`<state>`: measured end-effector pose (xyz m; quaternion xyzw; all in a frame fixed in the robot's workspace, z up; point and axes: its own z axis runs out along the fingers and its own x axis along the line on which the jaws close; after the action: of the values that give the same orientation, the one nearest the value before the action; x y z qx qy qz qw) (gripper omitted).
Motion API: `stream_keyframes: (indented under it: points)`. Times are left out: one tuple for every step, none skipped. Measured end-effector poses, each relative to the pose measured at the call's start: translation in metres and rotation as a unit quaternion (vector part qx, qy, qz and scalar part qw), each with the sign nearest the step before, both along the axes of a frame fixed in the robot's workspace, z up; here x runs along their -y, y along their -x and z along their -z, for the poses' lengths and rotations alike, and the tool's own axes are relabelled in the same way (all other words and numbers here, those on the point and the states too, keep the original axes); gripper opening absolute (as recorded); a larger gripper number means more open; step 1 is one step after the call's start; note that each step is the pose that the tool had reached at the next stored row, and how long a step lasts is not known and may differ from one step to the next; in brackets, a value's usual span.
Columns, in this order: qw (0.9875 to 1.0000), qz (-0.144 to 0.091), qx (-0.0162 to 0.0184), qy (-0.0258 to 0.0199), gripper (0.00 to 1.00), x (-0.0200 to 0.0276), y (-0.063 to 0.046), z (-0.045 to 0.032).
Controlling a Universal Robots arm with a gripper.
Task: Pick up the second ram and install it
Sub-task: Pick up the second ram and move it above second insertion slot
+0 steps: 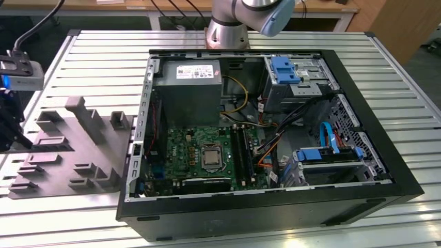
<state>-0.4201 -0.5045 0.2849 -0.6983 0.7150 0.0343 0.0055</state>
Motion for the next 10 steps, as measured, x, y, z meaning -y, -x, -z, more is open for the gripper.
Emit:
stream_keyframes:
  points:
    - [1.0000,0.000,0.0000,-0.0002,0.11,0.0000,0.000,-0.0027]
    - [1.0000,0.000,0.0000,-0.0005,0.11,0.0000,0.000,-0.0054]
    - [1.0000,0.000,0.0000,-0.0008,0.11,0.0000,0.000,-0.0081]
    - [1.0000,0.000,0.0000,-0.0011,0.11,0.0000,0.000,-0.0110]
    - [1.0000,0.000,0.0000,-0.0014,0.11,0.0000,0.000,-0.0137]
    - [1.0000,0.000,0.0000,-0.0015,0.11,0.0000,0.000,-0.0161]
    - [1.0000,0.000,0.0000,-0.0016,0.11,0.0000,0.000,-0.0182]
    - [1.0000,0.000,0.0000,-0.0017,0.11,0.0000,0.000,-0.0201]
    - [1.0000,0.000,0.0000,-0.0017,0.11,0.0000,0.000,-0.0222]
    - [1.0000,0.000,0.0000,-0.0016,0.11,0.0000,0.000,-0.0240]
